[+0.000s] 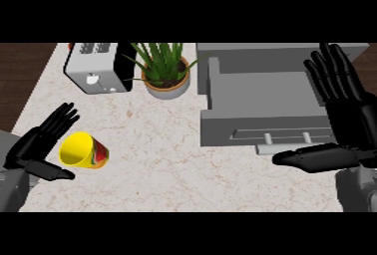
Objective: Pick up the cup, place it into the drawer and close the drawer
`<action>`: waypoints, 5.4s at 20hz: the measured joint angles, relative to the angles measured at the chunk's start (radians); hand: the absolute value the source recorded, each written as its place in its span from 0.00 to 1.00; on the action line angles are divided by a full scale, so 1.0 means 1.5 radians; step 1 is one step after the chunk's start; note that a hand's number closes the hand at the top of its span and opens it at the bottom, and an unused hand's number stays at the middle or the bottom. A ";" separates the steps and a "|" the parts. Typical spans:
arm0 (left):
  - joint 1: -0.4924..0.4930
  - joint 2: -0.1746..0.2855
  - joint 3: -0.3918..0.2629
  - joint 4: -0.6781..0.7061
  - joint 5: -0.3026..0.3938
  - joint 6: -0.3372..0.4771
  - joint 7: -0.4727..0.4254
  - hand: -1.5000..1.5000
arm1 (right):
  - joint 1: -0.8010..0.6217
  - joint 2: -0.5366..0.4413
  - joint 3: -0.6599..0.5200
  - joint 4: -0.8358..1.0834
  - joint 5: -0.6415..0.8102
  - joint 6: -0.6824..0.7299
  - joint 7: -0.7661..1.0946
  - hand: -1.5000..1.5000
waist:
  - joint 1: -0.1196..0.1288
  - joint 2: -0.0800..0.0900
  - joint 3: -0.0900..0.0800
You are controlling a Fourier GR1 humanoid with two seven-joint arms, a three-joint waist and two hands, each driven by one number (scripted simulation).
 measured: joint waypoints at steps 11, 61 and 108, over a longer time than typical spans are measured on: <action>-0.029 -0.006 -0.032 0.171 -0.065 0.082 -0.148 0.00 | -0.017 -0.003 -0.004 0.009 -0.001 0.002 0.010 0.00 | -0.008 0.007 -0.010; -0.180 -0.218 0.044 0.131 0.041 0.343 -0.289 1.00 | -0.008 -0.045 -0.060 0.007 -0.036 0.033 0.032 0.00 | 0.011 -0.003 -0.007; -0.503 -0.294 -0.313 0.018 0.066 0.654 0.326 0.00 | -0.078 -0.016 -0.005 0.058 -0.035 0.073 -0.019 0.00 | -0.116 0.029 -0.006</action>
